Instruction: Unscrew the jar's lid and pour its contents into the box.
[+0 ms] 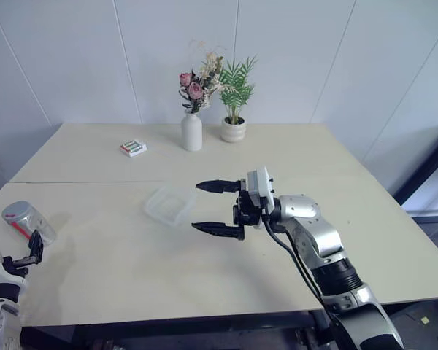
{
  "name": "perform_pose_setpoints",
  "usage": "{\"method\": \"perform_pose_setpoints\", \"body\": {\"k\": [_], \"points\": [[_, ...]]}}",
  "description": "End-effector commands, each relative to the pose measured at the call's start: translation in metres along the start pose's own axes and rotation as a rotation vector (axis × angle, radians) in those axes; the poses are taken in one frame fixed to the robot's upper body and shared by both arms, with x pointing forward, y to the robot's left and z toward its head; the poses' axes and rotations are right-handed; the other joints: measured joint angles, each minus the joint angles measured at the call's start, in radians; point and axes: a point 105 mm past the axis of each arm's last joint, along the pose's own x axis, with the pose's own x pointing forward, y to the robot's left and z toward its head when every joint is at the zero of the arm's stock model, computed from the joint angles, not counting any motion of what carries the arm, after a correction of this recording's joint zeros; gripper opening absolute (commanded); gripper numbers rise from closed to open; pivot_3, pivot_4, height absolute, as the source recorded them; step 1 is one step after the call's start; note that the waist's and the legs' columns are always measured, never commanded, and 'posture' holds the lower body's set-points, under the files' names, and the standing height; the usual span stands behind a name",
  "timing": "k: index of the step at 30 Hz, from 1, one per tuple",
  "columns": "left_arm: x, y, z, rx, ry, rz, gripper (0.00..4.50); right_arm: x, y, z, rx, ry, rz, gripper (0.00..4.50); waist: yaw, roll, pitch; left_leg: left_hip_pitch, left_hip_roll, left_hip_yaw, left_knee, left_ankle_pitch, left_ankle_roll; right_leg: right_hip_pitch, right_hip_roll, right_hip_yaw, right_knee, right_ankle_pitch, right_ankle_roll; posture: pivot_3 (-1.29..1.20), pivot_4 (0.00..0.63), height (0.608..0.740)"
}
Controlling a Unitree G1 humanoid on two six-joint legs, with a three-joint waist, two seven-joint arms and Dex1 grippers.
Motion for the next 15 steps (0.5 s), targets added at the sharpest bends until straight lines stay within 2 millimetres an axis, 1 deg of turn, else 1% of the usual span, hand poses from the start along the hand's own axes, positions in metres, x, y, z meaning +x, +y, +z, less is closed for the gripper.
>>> {"method": "perform_pose_setpoints", "body": {"k": [1,6,8,12,15], "points": [[0.006,0.01,0.01,0.012,-0.032,-0.029,4.47,-0.004,-0.001,0.014,-0.048,-0.027,-0.027,4.5,0.0,0.0,0.0,0.0,0.001,0.0,0.0,0.0,0.0,0.0,0.0,0.0,0.0,0.0,0.0,0.0,0.15,0.74],[0.019,0.011,0.007,0.012,-0.004,-0.096,4.47,-0.006,-0.002,0.014,-0.048,-0.025,-0.053,4.5,0.002,0.0,0.0,0.0,0.001,0.0,0.0,-0.001,-0.001,0.0,0.001,-0.001,0.0,-0.001,-0.001,0.0,0.15,0.74],[0.025,0.012,0.007,0.041,0.007,-0.132,4.47,-0.006,-0.001,0.015,-0.047,-0.027,-0.06,4.5,0.002,0.0,0.0,0.0,0.001,-0.001,0.0,0.0,-0.001,0.0,0.001,-0.001,0.0,-0.001,-0.001,0.0,0.15,0.74],[0.038,0.015,0.01,0.064,0.011,-0.159,4.47,-0.006,0.0,0.016,-0.049,-0.03,-0.075,4.5,0.002,0.0,0.0,0.0,0.002,-0.001,0.0,0.0,-0.001,0.0,0.001,-0.002,0.0,-0.001,-0.002,0.0,0.15,0.74],[0.045,0.013,0.009,0.059,0.022,-0.184,4.47,-0.007,-0.001,0.016,-0.051,-0.033,-0.085,4.5,0.002,0.0,0.0,0.0,0.002,-0.001,-0.001,0.0,-0.001,0.0,0.0,-0.002,0.0,-0.001,-0.002,0.0,0.15,0.74]]}}
